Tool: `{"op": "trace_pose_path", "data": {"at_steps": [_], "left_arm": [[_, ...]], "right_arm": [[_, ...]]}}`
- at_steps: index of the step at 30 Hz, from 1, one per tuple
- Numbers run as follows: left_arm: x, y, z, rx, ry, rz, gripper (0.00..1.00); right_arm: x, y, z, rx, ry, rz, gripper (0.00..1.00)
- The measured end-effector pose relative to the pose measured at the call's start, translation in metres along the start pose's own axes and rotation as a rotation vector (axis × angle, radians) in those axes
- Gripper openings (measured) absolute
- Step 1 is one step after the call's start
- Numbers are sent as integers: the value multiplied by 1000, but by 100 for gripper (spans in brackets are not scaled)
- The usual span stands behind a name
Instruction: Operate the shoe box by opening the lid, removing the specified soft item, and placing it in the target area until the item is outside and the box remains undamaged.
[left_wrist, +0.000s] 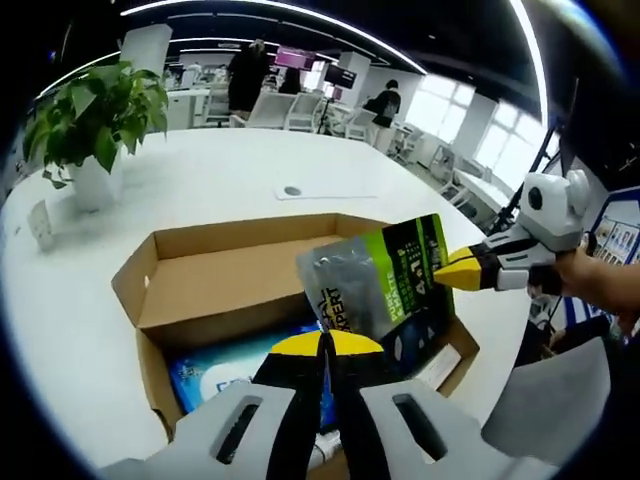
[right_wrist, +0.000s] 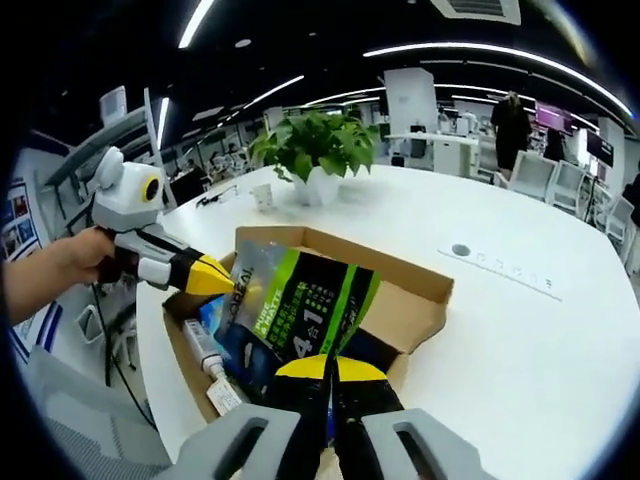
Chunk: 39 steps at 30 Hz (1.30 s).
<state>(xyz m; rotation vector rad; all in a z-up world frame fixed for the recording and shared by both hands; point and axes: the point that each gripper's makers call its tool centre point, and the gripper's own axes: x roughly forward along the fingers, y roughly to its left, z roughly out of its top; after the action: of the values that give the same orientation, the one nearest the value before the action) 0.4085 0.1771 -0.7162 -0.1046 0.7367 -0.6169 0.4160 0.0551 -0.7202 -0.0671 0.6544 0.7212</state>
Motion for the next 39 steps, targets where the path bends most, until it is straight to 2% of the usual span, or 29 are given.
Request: {"op": "trace_pose_path", "data": {"at_steps": [11,22,39], "left_arm": [[17,-31,18,12,-1,-32,0],[40,-62,29,44,16,-73,0],[77,-102,35,75,52,-134,0]], "right_arm": [[-28,-27,2,34,-27,-44,0],[-48,-61,-9,82,-31,-101,0],[-77,-108,-26,130,-22,-188,0]]}}
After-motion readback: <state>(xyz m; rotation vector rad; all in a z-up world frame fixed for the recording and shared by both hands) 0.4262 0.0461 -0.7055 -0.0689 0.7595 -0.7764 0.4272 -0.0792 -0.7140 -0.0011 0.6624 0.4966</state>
